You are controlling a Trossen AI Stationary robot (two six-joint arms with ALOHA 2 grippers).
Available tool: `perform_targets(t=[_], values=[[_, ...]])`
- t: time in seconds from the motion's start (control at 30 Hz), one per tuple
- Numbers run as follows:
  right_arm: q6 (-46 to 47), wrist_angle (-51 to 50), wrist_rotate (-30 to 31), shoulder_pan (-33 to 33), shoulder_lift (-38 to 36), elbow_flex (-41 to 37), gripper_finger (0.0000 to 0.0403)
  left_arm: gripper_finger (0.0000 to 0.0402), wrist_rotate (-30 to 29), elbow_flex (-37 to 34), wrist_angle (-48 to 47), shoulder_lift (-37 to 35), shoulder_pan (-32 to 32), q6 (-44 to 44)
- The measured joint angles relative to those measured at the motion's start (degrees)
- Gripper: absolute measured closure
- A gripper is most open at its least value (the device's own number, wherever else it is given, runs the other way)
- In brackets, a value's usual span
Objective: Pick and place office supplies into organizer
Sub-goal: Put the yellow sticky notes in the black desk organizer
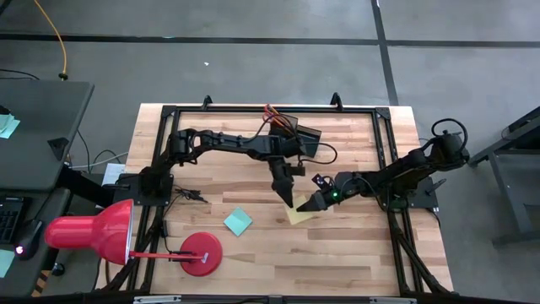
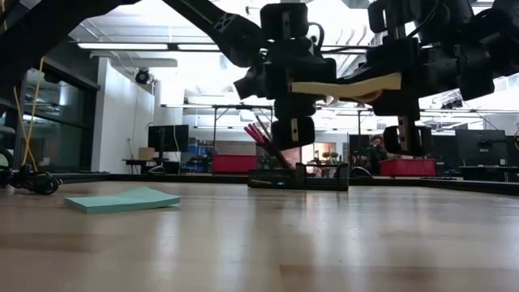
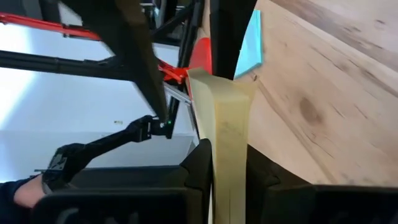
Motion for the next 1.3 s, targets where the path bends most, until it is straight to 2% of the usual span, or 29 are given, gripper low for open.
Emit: perform_targets(t=[0.27, 0.4, 0.47, 0.6, 0.7, 0.8, 0.93, 1.3], values=[[0.04, 1.15, 0.44, -0.02, 0.02, -0.05, 0.0363, 0.0379, -0.09, 0.0, -3.02, -0.08, 0.15, 2.69], [-0.73, 3.44, -0.08, -0.05, 0.13, -0.11, 0.036, 0.0383, -0.35, 0.19, -6.46, -0.39, 0.17, 7.35], [-0.89, 4.22, -0.17, 0.04, 0.13, -0.23, 0.0349, 0.0383, -0.97, 0.24, -13.6, -0.61, 0.17, 12.0], [-1.79, 3.5, -0.38, 0.53, 0.11, -0.27, 0.0304, 0.0383, -2.82, -0.02, -27.93, -0.37, 0.27, 23.88], [-1.92, 2.5, 0.19, 0.52, 0.11, -0.27, 0.0261, 0.0383, -4.12, -0.01, -31.76, -0.61, 0.38, 28.65], [-1.62, 3.73, 3.25, 1.13, 0.12, -0.27, 0.0222, 0.0383, -5.19, 0.07, -31.12, -1.96, 1.09, 29.3], [-0.41, 6.11, 8.11, 3.63, 0.08, -0.21, 0.0194, 0.0383, -10.99, 0.04, -27.79, -4.85, 3.78, 25.82], [-4.18, 5.91, 29.41, 8.87, 0.09, -0.24, 0.0196, 0.0383, -16.69, 0.09, -23.97, -14.57, 15.28, 22.16]])
